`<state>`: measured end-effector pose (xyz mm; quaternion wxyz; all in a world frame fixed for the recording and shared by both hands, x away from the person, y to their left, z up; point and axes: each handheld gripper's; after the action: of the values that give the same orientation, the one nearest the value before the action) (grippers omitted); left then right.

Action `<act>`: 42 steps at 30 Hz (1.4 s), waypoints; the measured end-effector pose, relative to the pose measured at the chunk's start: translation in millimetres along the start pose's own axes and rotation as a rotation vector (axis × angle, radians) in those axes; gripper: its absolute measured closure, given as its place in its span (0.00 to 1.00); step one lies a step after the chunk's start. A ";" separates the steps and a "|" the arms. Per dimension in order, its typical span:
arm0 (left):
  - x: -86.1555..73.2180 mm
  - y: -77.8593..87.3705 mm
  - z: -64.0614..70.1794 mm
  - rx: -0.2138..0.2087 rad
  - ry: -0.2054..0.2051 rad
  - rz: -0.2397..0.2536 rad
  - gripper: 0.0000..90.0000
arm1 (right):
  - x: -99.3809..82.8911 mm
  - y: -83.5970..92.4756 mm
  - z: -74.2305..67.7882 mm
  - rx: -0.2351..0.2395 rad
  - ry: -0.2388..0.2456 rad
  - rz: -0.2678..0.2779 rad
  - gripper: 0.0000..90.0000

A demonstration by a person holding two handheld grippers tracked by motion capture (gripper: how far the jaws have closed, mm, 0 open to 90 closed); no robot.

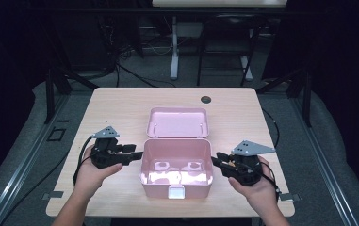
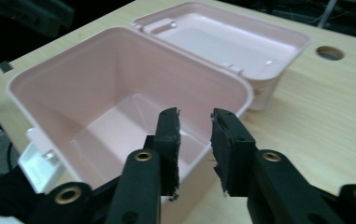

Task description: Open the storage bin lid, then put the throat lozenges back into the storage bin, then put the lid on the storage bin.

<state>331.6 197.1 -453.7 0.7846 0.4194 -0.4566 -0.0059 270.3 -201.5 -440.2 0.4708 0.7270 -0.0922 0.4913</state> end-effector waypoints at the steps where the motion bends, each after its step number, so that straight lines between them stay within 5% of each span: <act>1: -0.1 -0.4 -0.2 -0.001 -0.002 -0.003 0.56 | 0.3 0.8 4.0 -0.015 -0.001 -0.005 0.74; 12: 0.7 -0.4 2.3 0.025 -0.030 -0.054 0.50 | 1.8 -6.5 31.4 -0.091 -0.009 -0.056 0.60; 15: 0.1 -0.5 3.0 0.009 -0.048 -0.015 0.50 | 4.9 -8.2 35.3 -0.083 -0.034 -0.073 0.54; 19: 0.9 1.3 5.4 0.025 -0.059 -0.009 0.50 | 8.2 -11.3 40.0 -0.066 -0.064 -0.121 0.46; 24: 2.6 3.1 9.1 0.044 -0.052 -0.029 0.47 | 10.9 -17.8 47.3 -0.101 -0.035 -0.193 0.38; 42: 3.1 10.1 7.2 0.046 -0.041 -0.021 0.47 | 11.0 -38.1 83.8 -0.181 -0.050 -0.380 0.30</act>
<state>324.4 197.7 -443.1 0.7652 0.4419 -0.4681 -0.0121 351.2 -242.3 -460.2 0.6160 0.6980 -0.0090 0.3652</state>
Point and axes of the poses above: each handheld gripper's, and its own axes: y roughly backward along the jaws, x roughly out of its top, z roughly to its right, and after that the axes turned 5 degrees about -z, right-handed
